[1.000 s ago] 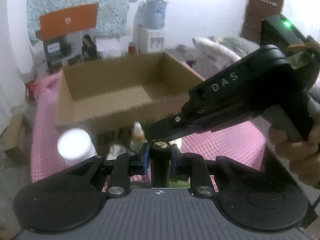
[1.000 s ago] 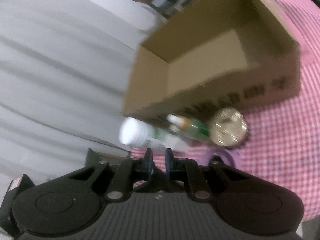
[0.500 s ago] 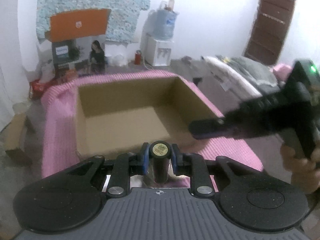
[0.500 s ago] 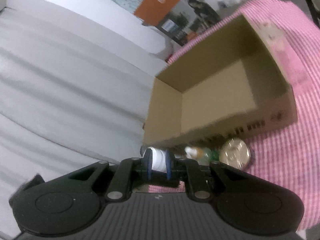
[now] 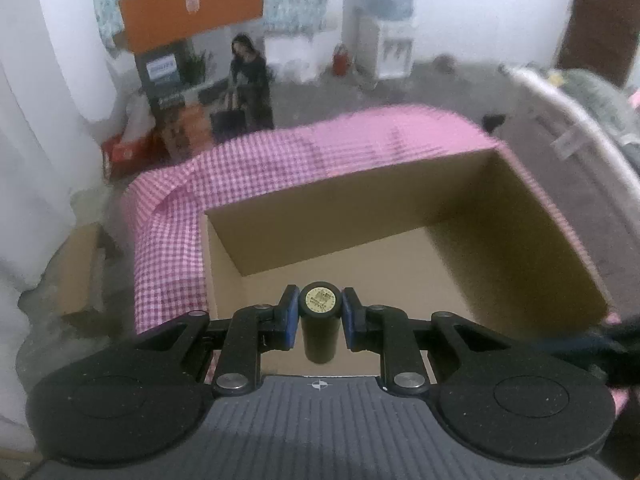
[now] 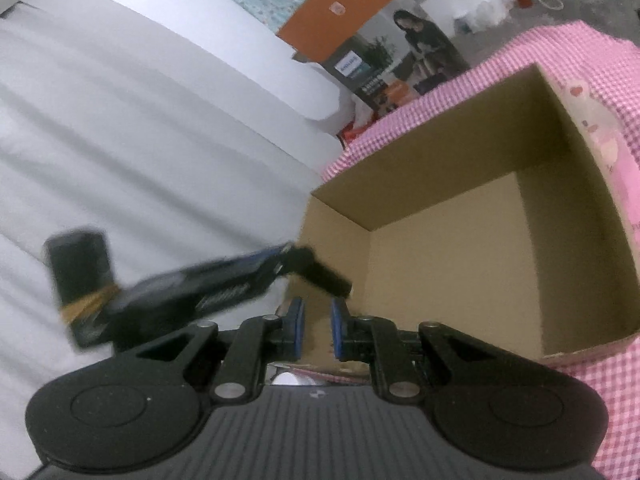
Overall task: Organize rigid objects
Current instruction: 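Carry the black tube into the cardboard box and open the left gripper, then grasp the green lip-balm tube in the pink bowl with the right gripper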
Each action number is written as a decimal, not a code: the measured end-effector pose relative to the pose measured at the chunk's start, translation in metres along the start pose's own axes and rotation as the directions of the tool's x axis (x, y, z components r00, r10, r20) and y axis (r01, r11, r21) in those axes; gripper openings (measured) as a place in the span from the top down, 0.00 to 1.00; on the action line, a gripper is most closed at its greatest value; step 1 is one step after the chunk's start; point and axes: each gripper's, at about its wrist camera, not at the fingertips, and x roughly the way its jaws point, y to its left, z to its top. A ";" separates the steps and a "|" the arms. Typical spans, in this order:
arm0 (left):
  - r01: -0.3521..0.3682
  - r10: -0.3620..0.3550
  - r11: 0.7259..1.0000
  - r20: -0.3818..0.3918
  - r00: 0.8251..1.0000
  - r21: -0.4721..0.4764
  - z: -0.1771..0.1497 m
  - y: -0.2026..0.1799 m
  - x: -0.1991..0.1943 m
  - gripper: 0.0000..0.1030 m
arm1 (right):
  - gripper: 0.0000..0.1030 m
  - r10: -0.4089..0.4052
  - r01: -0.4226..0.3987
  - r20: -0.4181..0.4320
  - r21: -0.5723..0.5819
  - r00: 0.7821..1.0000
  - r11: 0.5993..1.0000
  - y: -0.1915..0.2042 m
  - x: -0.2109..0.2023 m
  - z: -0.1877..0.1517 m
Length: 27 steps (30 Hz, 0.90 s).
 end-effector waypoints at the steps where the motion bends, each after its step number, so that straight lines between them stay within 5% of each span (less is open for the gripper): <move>1: -0.014 0.014 1.000 -0.016 1.000 0.007 0.004 0.000 0.011 0.80 | 0.85 -0.006 0.006 -0.002 0.005 1.000 1.000 -0.003 0.000 0.000; 16: -0.144 0.148 0.986 -0.040 0.988 0.089 0.019 -0.009 0.035 0.75 | 0.84 -0.052 0.051 0.019 0.018 0.998 0.999 -0.021 -0.005 0.000; 27: -0.109 0.107 0.994 0.085 0.991 0.021 0.005 -0.003 -0.053 0.62 | 0.84 -0.062 0.065 0.076 -0.039 0.995 0.997 0.000 -0.038 -0.019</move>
